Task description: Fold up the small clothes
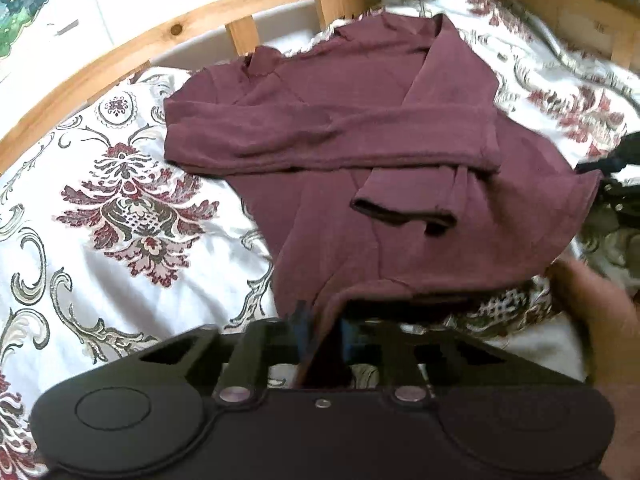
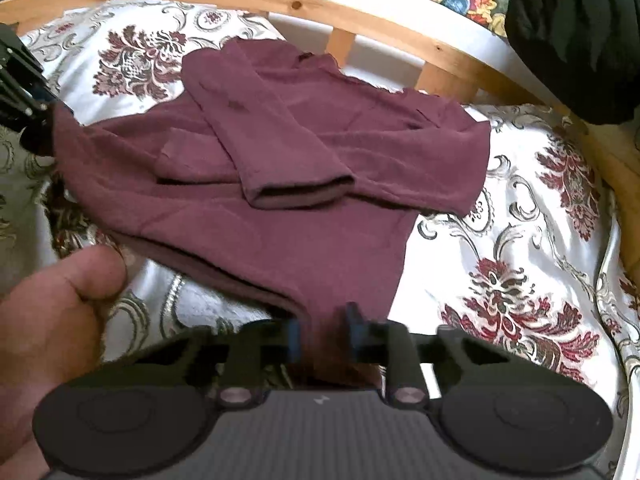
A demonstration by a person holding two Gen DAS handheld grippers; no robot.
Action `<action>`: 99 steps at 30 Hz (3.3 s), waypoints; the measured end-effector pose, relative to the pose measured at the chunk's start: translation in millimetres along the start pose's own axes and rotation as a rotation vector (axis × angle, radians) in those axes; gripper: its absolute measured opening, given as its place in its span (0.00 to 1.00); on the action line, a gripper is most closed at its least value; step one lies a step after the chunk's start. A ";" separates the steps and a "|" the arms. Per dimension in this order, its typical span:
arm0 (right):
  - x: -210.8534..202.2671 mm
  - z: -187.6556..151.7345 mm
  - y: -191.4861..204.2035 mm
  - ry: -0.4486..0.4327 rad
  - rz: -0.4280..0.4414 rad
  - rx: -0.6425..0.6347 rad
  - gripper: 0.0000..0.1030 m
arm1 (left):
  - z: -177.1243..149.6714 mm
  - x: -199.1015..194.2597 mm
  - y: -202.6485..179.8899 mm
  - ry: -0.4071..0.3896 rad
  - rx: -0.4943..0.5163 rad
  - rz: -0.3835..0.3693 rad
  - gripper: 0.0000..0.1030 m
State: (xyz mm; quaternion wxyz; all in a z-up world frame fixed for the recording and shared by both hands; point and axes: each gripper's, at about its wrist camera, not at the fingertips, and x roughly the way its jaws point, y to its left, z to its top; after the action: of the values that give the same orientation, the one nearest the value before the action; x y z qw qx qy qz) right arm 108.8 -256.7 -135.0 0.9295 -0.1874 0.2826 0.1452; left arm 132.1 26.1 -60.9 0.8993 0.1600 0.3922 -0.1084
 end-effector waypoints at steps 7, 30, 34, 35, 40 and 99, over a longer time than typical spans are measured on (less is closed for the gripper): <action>-22.8 12.3 -2.7 -0.123 -0.047 0.015 0.07 | 1.5 -37.5 -5.4 -0.156 -0.003 0.019 0.05; -146.6 9.8 -73.6 -0.286 0.045 0.106 0.06 | -6.3 -157.7 -34.4 -0.272 -0.095 -0.207 0.04; -154.4 15.4 -82.4 -0.293 0.045 0.103 0.06 | 2.1 -164.0 -28.7 -0.265 -0.073 -0.234 0.04; -153.1 19.5 -83.7 -0.295 0.039 0.101 0.06 | 7.0 -162.9 -24.9 -0.264 -0.075 -0.238 0.04; -127.1 64.4 -95.0 -0.281 -0.005 0.049 0.06 | 44.1 -151.1 -7.5 -0.311 -0.008 -0.160 0.05; 152.6 94.3 -103.0 -0.102 -0.295 0.184 0.99 | 66.9 100.9 95.3 -0.157 -0.516 -0.036 0.95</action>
State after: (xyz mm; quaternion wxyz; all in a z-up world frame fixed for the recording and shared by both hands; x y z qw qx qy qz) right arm 313.7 -282.5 -123.5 0.9671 -0.1334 0.2165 -0.0097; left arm 275.0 82.4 -73.4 0.9360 -0.0906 0.3385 -0.0329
